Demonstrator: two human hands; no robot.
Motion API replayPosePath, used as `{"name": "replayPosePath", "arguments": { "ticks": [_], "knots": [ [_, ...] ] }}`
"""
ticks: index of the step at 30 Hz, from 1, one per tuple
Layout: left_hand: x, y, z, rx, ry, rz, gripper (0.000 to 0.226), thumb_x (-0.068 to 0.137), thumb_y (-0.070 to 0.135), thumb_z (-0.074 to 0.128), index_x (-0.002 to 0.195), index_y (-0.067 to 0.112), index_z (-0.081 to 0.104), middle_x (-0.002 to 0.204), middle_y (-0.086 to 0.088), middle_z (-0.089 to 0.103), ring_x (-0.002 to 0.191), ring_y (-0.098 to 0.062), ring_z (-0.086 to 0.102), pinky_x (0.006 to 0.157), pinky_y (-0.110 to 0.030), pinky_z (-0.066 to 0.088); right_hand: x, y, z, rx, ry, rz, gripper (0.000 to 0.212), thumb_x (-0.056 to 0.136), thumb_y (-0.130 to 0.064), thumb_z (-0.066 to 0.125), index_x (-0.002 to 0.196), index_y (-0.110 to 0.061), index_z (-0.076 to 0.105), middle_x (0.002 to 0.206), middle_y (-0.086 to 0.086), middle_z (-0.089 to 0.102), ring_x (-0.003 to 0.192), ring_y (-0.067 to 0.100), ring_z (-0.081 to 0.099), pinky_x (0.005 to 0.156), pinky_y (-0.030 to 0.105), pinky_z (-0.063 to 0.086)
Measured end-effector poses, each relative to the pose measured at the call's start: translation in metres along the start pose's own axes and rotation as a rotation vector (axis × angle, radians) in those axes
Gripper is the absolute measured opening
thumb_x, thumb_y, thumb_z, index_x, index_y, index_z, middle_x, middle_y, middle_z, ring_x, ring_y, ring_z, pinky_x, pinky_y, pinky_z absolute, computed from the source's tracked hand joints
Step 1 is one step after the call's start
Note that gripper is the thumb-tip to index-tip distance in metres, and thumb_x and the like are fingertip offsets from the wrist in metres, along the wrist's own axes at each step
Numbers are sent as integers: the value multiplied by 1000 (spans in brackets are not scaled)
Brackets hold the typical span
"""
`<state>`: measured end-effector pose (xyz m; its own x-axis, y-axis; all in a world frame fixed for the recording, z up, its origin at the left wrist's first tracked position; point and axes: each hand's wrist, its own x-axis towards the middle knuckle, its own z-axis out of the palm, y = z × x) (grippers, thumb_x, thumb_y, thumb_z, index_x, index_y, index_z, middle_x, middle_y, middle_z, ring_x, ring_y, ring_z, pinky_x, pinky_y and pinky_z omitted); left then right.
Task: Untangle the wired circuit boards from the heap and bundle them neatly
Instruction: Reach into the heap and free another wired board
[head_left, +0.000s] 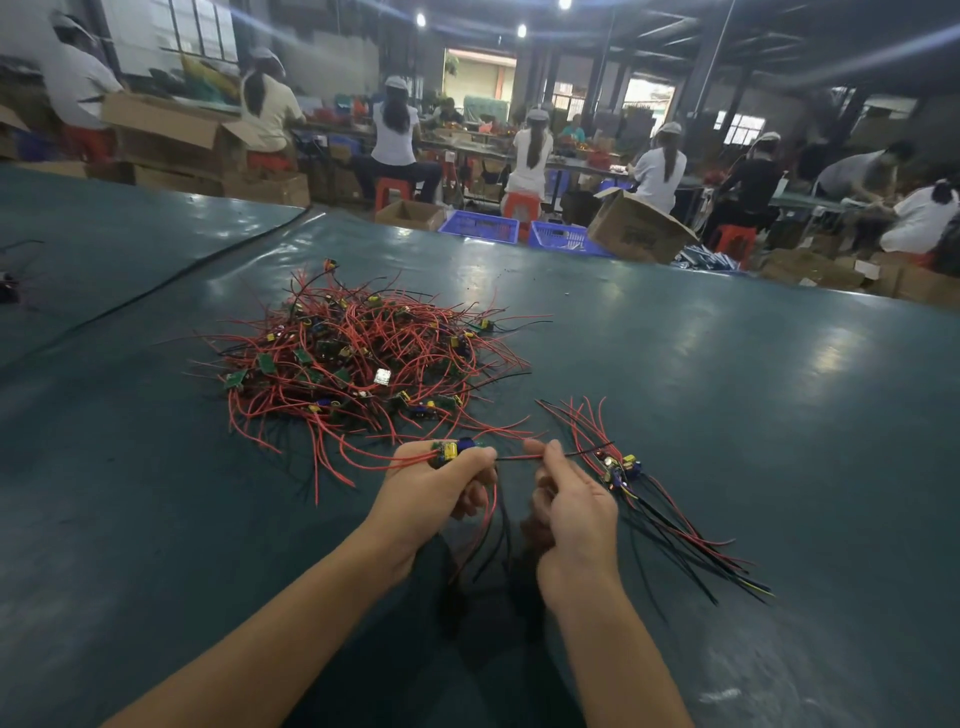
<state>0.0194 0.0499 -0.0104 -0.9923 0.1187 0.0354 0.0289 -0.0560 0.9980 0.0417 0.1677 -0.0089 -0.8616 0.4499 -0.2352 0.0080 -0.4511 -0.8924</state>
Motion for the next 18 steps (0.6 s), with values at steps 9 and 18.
{"name": "replayPosePath", "arguments": {
  "ticks": [9,18],
  "knots": [
    [-5,6,-1,35,-77,76,32,90,15,64,59,13,69,52,-3,61,46,-11,55,46,-18,41,12,-12,-17,181,95,-82,27,99,-25,55,80,-16,71,62,-5,42,34,3,19,33,16,16],
    [-4,-1,-1,63,-65,7,22,85,30,68,65,21,72,60,-2,67,54,-12,61,55,-26,46,-15,16,7,-182,-137,-157,27,91,-24,67,68,-22,79,72,8,75,73,25,69,76,41,60]
  ]
}}
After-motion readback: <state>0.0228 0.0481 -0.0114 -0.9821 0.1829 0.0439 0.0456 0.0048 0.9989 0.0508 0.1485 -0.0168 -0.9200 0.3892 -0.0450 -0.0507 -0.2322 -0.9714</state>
